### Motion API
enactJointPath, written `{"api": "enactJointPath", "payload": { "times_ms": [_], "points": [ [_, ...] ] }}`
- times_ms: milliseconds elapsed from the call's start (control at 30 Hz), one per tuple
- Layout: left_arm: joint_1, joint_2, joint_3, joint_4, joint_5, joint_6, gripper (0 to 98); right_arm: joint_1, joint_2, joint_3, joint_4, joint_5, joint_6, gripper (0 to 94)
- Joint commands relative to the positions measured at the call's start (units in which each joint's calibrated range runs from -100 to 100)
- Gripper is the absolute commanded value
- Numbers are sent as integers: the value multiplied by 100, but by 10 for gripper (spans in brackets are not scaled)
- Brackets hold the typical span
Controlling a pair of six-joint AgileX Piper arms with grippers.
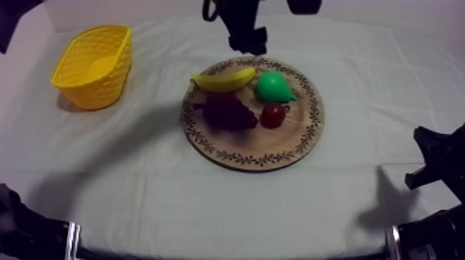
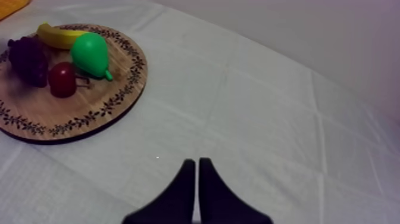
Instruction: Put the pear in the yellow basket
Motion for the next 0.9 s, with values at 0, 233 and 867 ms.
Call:
{"api": "enactJointPath", "payload": {
  "times_ms": [0,233,867],
  "points": [
    [27,219,-62,10,-3,16,858,-1,2,0,1,0,2,3],
    [89,953,-654,73,115,40,851,-1,2,0,1,0,2,3],
    [62,2688,-2145,110,617,-87,821,-1,2,0,1,0,2,3]
  ]
}}
